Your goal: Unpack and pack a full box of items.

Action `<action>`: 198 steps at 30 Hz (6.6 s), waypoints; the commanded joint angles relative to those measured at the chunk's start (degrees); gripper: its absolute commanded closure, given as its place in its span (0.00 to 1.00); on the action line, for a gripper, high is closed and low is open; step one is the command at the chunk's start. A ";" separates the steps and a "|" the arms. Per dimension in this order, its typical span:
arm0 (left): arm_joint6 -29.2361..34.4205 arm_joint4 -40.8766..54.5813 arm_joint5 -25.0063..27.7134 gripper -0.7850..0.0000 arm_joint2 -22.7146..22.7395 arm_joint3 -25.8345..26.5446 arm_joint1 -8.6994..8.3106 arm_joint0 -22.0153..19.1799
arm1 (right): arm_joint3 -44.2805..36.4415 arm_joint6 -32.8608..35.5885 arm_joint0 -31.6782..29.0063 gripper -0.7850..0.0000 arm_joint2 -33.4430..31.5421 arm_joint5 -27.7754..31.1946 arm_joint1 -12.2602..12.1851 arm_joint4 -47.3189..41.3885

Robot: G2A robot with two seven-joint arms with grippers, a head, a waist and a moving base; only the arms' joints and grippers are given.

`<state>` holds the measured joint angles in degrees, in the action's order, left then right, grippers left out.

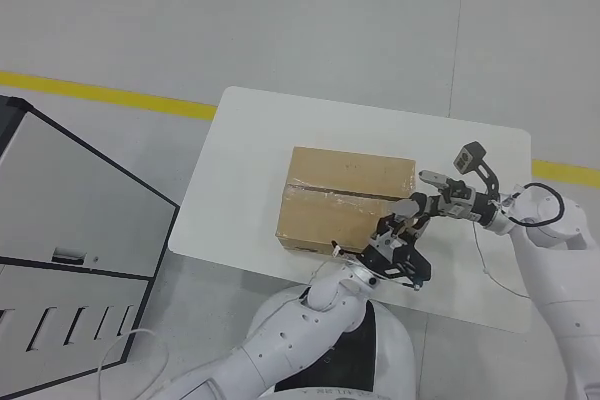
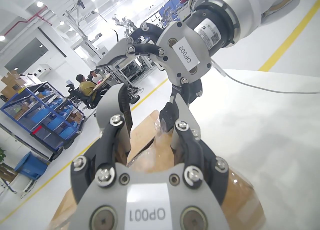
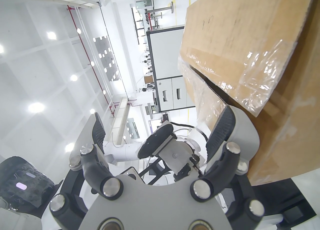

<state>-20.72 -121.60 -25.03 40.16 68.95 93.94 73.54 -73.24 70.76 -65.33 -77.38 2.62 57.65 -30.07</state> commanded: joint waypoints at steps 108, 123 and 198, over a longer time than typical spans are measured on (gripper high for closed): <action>4.49 -3.37 1.09 0.28 26.86 18.85 -8.91 17.73 | -8.36 -6.55 8.95 1.00 5.39 11.15 -0.24 2.57; 8.49 -8.56 -1.81 0.31 24.44 11.86 -8.32 11.16 | -9.19 -5.89 7.41 1.00 3.50 10.78 -0.70 2.70; 27.63 -32.70 -1.59 0.27 24.77 13.20 -8.68 9.30 | -12.56 -5.45 2.49 1.00 0.34 8.63 -1.92 3.65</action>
<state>6.55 -153.93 -26.46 65.13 82.53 85.21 82.90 -85.73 65.31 -62.80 -77.04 11.31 55.74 -26.49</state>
